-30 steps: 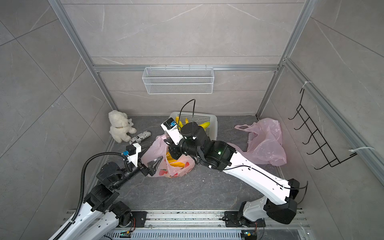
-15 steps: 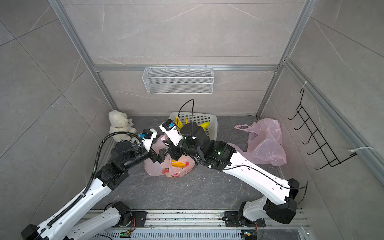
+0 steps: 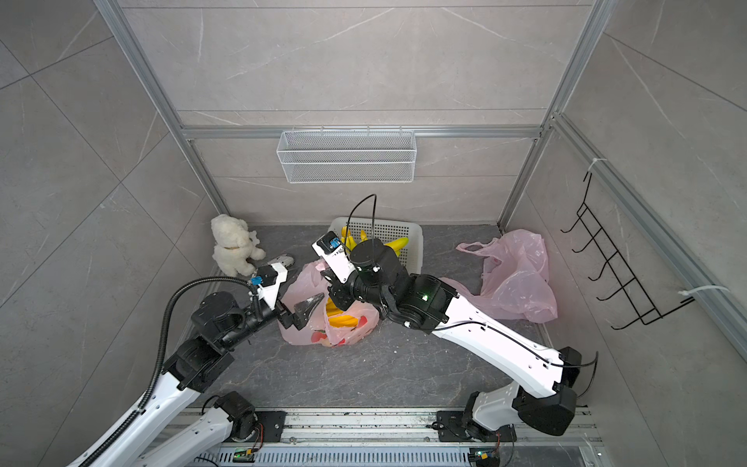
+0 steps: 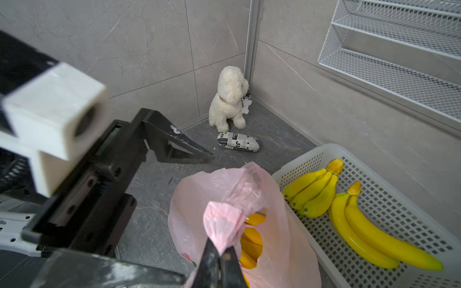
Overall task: Place the banana into a plastic bag & tie a knot
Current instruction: Adjust the plastic bag at the center of the board.
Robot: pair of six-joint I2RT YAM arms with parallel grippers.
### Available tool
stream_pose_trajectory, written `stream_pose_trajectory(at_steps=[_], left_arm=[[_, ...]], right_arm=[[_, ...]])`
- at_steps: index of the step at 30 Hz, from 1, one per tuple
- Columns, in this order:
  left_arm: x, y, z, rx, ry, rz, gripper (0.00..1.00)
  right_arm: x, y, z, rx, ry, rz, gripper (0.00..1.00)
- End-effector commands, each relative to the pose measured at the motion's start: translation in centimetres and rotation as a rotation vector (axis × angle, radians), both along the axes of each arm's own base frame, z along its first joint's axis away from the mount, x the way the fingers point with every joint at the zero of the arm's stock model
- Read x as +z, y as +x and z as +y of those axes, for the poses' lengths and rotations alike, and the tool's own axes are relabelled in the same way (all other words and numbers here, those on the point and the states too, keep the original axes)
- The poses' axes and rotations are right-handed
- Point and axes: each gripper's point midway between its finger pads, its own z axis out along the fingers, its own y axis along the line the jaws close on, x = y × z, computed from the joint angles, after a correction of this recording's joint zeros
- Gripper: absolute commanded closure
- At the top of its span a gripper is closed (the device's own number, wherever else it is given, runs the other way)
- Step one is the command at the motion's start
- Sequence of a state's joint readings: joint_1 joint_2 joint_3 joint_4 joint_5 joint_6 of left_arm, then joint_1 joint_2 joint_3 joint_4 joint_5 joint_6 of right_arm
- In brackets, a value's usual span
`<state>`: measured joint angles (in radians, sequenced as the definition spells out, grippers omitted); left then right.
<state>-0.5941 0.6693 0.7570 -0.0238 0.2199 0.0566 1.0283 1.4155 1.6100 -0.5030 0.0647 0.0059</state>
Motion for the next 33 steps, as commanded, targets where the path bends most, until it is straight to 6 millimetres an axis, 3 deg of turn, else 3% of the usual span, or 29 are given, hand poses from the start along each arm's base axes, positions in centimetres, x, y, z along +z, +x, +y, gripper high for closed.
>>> stream_pose_trajectory(at_steps=[1, 4, 16, 21, 27, 30, 33], left_arm=[[1.7, -0.5, 0.2, -0.011, -0.032, -0.042, 0.0], [1.8, -0.8, -0.6, -0.057, -0.023, -0.033, 0.0], [3.0, 1.5, -2.9, -0.103, 0.015, -0.061, 0.0], [2.7, 1.7, -4.5, -0.179, 0.038, -0.038, 0.0], [2.0, 1.8, -4.9, -0.195, 0.052, -0.033, 0.0], [1.0, 1.6, -5.2, -0.222, 0.065, 0.003, 0.06], [-0.2, 1.6, -5.5, -0.236, 0.065, 0.043, 0.18]], right_arm=[[0.4, 0.1, -0.1, -0.005, -0.003, -0.027, 1.0], [0.5, -0.1, 0.3, 0.017, 0.002, -0.022, 1.0], [0.0, -1.9, 1.5, 0.113, -0.011, -0.014, 1.0], [0.1, -2.4, 1.6, 0.136, -0.003, -0.01, 1.0], [0.3, -2.5, 1.3, 0.124, 0.014, -0.011, 1.0], [0.8, -2.4, 1.0, 0.113, 0.033, -0.02, 1.0], [1.1, -2.3, 1.0, 0.103, 0.048, -0.022, 1.0]])
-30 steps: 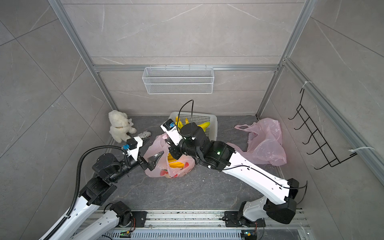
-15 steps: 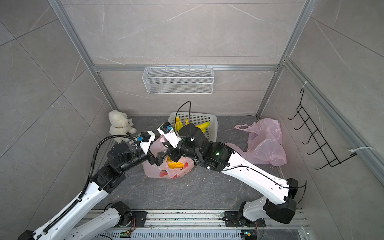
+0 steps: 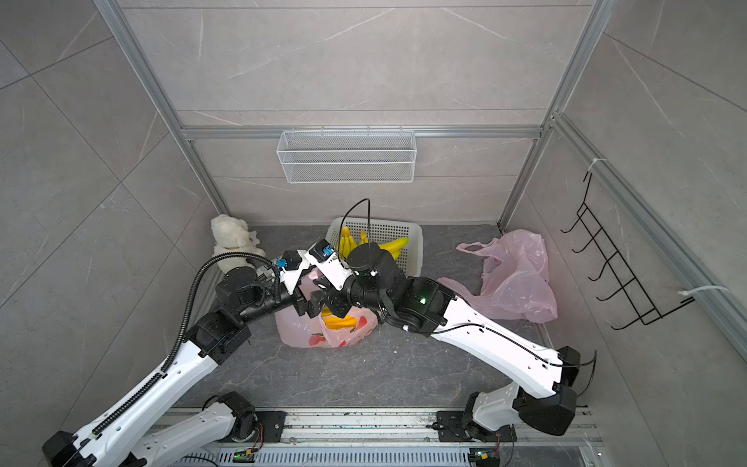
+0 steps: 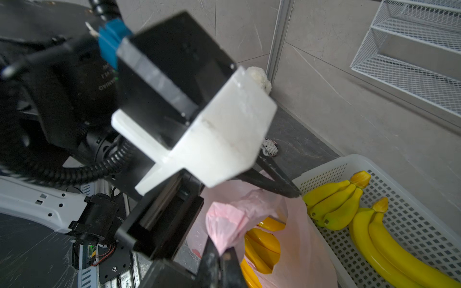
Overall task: Place the banana into a plastic bag & tie a knot
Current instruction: Adjust the plastic bag at the center of the board.
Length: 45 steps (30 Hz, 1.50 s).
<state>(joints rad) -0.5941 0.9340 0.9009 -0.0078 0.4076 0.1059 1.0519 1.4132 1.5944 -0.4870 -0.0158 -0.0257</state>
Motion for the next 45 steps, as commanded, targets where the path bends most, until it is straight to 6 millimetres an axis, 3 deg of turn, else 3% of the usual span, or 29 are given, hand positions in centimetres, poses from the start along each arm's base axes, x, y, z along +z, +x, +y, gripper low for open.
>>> stream_pose_trajectory(at_steps=[1, 4, 11, 16, 23, 25, 27, 28, 32, 35, 40, 45], left_arm=[[-0.1, -0.5, -0.5, -0.046, -0.012, 0.0, 0.22], [-1.2, -0.2, -0.4, -0.027, -0.007, 0.036, 0.35], [-2.8, 0.8, 0.3, 0.049, -0.019, 0.058, 0.35], [-3.2, 1.7, 0.7, 0.1, -0.014, 0.062, 0.53], [-2.9, 2.7, 1.7, 0.185, -0.032, 0.049, 0.93], [-3.0, 2.6, 2.0, 0.197, -0.037, 0.045, 0.99], [-3.1, 2.4, 2.2, 0.198, -0.045, 0.05, 1.0], [-3.2, 2.1, 2.2, 0.189, -0.051, 0.055, 1.0], [-4.6, 0.9, 2.7, 0.187, -0.086, 0.11, 1.0], [-6.2, 0.2, 3.4, 0.201, -0.116, 0.147, 1.0], [-7.4, -0.9, 4.8, 0.235, -0.174, 0.163, 1.0], [-8.1, -1.1, 5.8, 0.279, -0.204, 0.177, 1.0]], right_arm=[[1.4, -0.3, -0.3, -0.008, 0.053, -0.017, 1.0], [1.6, -0.2, -0.4, -0.014, 0.069, -0.02, 1.0], [1.8, -0.7, -0.2, 0.006, 0.098, -0.011, 1.0], [1.1, -0.5, -0.3, -0.011, 0.098, 0.0, 1.0], [-0.2, 0.2, -1.3, -0.067, 0.063, 0.006, 1.0], [-0.9, 0.3, -2.0, -0.097, 0.043, 0.007, 0.81], [-2.0, 0.6, -3.1, -0.141, 0.014, 0.017, 0.62], [-2.5, 0.7, -3.8, -0.165, 0.004, 0.024, 0.58], [-6.0, 1.2, -6.2, -0.259, -0.052, 0.078, 0.55], [-9.4, 1.3, -6.6, -0.289, -0.126, 0.125, 0.55], [-14.5, 0.7, -5.0, -0.267, -0.171, 0.253, 0.52], [-16.0, -0.4, -0.8, -0.212, -0.14, 0.339, 0.53]])
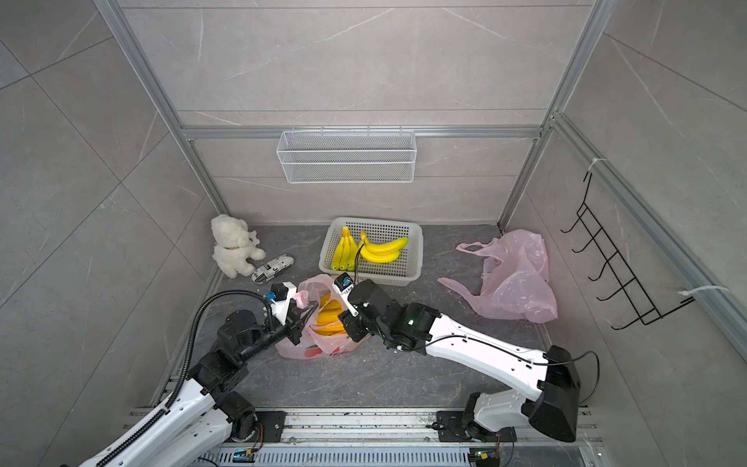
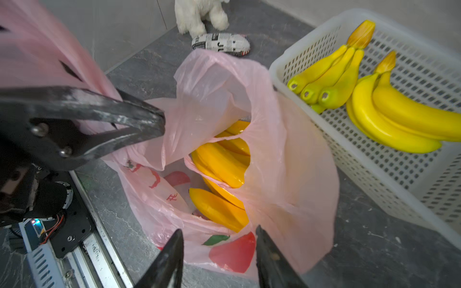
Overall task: Place the banana into a plastic bag & tie a knot
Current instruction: Adjust the plastic bag at the center of the board.
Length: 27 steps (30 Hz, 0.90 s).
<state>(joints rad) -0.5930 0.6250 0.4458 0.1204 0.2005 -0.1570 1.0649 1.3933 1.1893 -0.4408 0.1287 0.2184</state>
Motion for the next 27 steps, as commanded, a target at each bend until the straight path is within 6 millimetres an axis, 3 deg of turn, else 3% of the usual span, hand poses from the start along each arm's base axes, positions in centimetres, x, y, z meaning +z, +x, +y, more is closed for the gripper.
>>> stream_pose_trajectory(at_steps=[1, 6, 14, 19, 27], left_arm=[[1.6, 0.3, 1.0, 0.062, -0.079, -0.031, 1.0], [0.6, -0.1, 2.6, 0.13, -0.11, -0.026, 1.0], [-1.2, -1.0, 4.2, 0.179, -0.146, -0.007, 1.0], [-1.4, -1.3, 4.3, 0.179, -0.151, -0.003, 1.0], [-1.5, -1.3, 4.1, 0.171, -0.151, 0.002, 1.0]], right_arm=[[0.2, -0.7, 3.3, 0.0, 0.101, 0.082, 0.56], [-2.1, 1.5, 4.7, -0.137, 0.101, 0.129, 0.66], [-4.2, 5.3, 6.6, -0.272, 0.188, 0.181, 0.54], [-6.4, 7.4, 6.8, -0.371, 0.188, 0.219, 0.47], [-7.8, 9.6, 6.9, -0.466, 0.2, 0.221, 0.49]])
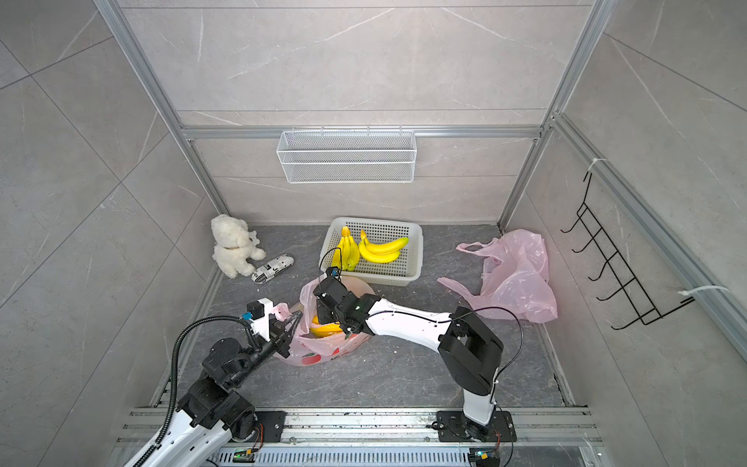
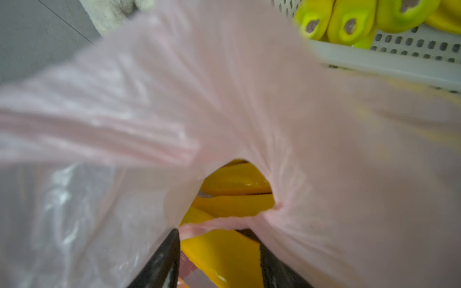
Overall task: Place the banana into a plastic bag & tie a knot
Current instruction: Adjust the plastic bag at the center of the board, then cross the plastic bag at the center of the board.
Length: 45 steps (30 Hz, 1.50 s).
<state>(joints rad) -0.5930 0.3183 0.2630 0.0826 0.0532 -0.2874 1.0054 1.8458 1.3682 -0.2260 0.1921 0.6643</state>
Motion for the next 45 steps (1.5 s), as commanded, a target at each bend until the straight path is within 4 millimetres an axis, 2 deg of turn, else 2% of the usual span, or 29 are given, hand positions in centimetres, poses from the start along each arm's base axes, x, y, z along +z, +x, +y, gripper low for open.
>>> stream_pose_trajectory(at_steps=[1, 13, 20, 27, 28, 33, 36, 41, 45], left_arm=[[0.5, 0.2, 0.1, 0.009, -0.02, -0.007, 1.0], [0.4, 0.2, 0.0, 0.007, -0.025, -0.007, 1.0], [0.6, 0.1, 0.0, 0.003, -0.028, -0.009, 1.0], [0.7, 0.2, 0.2, 0.017, -0.026, -0.014, 1.0], [0.8, 0.3, 0.3, 0.023, -0.024, -0.017, 1.0], [1.7, 1.3, 0.4, 0.059, 0.003, -0.038, 1.0], [2.4, 2.2, 0.1, 0.073, 0.038, -0.061, 1.0], [3.9, 4.4, -1.5, 0.062, 0.085, -0.117, 1.0], [5.7, 6.5, -3.8, 0.006, 0.096, -0.129, 1.0]], right_arm=[[0.2, 1.5, 0.5, -0.078, 0.037, -0.013, 0.51], [-0.9, 2.5, 1.8, -0.179, 0.082, -0.001, 0.59], [-0.5, 3.1, 2.1, -0.254, 0.163, -0.043, 0.72], [0.3, 3.2, 1.2, -0.289, 0.174, -0.076, 0.97], [0.6, 3.0, 0.8, -0.29, 0.173, -0.084, 1.0], [2.4, 1.6, -1.1, -0.25, 0.154, -0.096, 1.0], [5.0, 0.4, -3.3, -0.228, 0.162, -0.126, 1.0], [10.5, -1.3, -6.7, -0.189, 0.213, -0.181, 1.0], [12.4, -2.1, -8.4, -0.181, 0.234, -0.189, 1.0]])
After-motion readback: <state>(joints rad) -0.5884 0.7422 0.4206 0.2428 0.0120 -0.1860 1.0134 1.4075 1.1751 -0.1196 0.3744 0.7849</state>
